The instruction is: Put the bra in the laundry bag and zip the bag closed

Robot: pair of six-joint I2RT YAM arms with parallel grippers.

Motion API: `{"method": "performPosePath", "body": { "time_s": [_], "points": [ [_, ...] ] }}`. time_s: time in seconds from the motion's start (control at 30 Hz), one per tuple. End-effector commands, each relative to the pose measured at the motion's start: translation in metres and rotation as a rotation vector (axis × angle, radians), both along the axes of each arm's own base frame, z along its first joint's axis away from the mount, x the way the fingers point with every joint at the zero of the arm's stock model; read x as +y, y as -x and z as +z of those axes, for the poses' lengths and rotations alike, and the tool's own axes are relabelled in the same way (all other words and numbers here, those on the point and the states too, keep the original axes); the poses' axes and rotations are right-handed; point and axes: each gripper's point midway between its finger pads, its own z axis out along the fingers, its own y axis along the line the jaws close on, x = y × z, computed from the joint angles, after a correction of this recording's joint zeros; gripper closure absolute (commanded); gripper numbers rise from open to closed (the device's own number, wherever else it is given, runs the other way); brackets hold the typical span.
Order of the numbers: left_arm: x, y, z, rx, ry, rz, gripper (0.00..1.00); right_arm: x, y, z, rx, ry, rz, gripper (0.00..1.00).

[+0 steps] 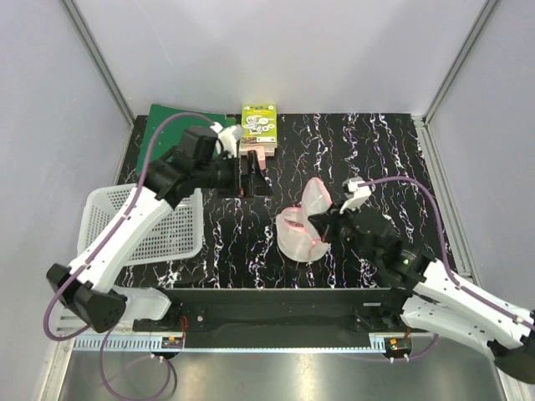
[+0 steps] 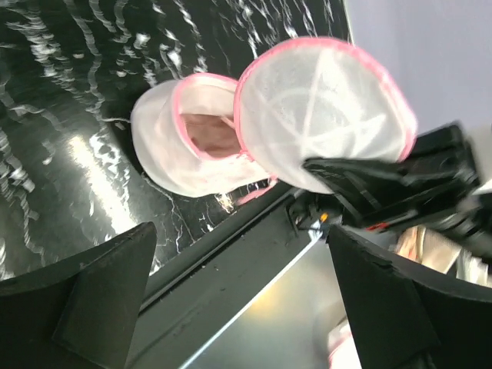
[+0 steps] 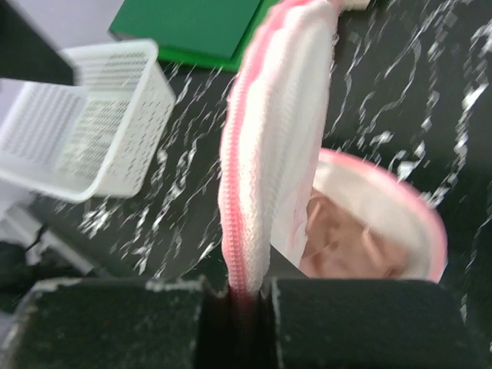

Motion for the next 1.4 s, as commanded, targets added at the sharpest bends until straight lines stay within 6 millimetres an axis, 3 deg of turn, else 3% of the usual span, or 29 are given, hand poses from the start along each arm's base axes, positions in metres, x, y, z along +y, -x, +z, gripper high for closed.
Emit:
{"method": "performPosePath", "body": {
  "time_s": [0.0, 0.27, 0.47, 0.57, 0.6, 0.63, 0.7, 0.73, 0.77, 0.87, 0.97, 1.03, 1.07, 1.17, 1.2, 1.27, 1.3, 1.37],
  "points": [
    [-0.035, -0.007, -0.020, -0.063, 0.100, -0.213, 0.01, 0.004, 0.033, -0.028, 0.262, -0.102, 0.129, 0.99],
    [-0.075, -0.021, -0.048, -0.016, 0.195, -0.344, 0.01, 0.000, 0.026, -0.037, 0.357, -0.247, 0.258, 0.91],
    [-0.073, -0.015, -0.060, 0.019, 0.185, -0.347, 0.02, 0.004, 0.035, -0.027, 0.474, -0.368, 0.406, 0.82],
    [-0.062, -0.004, -0.056, -0.015, 0.163, -0.320, 0.09, 0.006, 0.040, -0.028, 0.560, -0.425, 0.443, 0.79],
    [-0.059, 0.003, -0.063, -0.004, 0.151, -0.318, 0.13, 0.006, 0.042, -0.033, 0.588, -0.432, 0.440, 0.79],
    [-0.056, 0.008, -0.064, -0.003, 0.142, -0.312, 0.26, 0.006, 0.042, -0.034, 0.605, -0.444, 0.438, 0.79],
    [-0.055, 0.031, -0.067, -0.023, 0.129, -0.340, 0.39, 0.007, 0.046, -0.041, 0.675, -0.484, 0.449, 0.79],
    [-0.053, 0.035, -0.071, -0.043, 0.100, -0.324, 0.51, 0.007, 0.045, -0.039, 0.673, -0.502, 0.457, 0.80],
    [-0.054, 0.055, -0.071, -0.071, 0.090, -0.358, 0.54, 0.005, 0.045, -0.043, 0.715, -0.522, 0.443, 0.81],
    [-0.055, 0.082, -0.082, -0.103, 0.046, -0.373, 0.64, 0.004, 0.045, -0.043, 0.777, -0.599, 0.435, 0.89],
    [-0.062, 0.101, -0.093, -0.084, 0.043, -0.398, 0.67, 0.004, 0.044, -0.040, 0.828, -0.658, 0.432, 0.91],
    [-0.068, 0.111, -0.102, -0.097, 0.007, -0.417, 0.64, 0.005, 0.040, -0.037, 0.841, -0.681, 0.420, 0.91],
    [-0.070, 0.113, -0.107, -0.106, -0.014, -0.421, 0.58, 0.005, 0.040, -0.036, 0.846, -0.685, 0.417, 0.91],
    [-0.072, 0.110, -0.130, -0.129, -0.097, -0.371, 0.55, 0.004, 0.034, -0.043, 0.883, -0.701, 0.376, 0.94],
    [-0.071, 0.100, -0.136, -0.161, -0.138, -0.310, 0.55, 0.002, 0.033, -0.045, 0.895, -0.708, 0.361, 0.96],
    [-0.073, 0.101, -0.147, -0.154, -0.148, -0.285, 0.62, 0.000, 0.030, -0.053, 0.925, -0.723, 0.323, 1.00],
    [-0.073, 0.095, -0.148, -0.173, -0.155, -0.241, 0.72, -0.001, 0.028, -0.053, 0.921, -0.727, 0.314, 1.00],
    [-0.074, 0.100, -0.155, -0.163, -0.147, -0.217, 0.73, -0.001, 0.026, -0.049, 0.911, -0.734, 0.302, 1.00]
  ]
}}
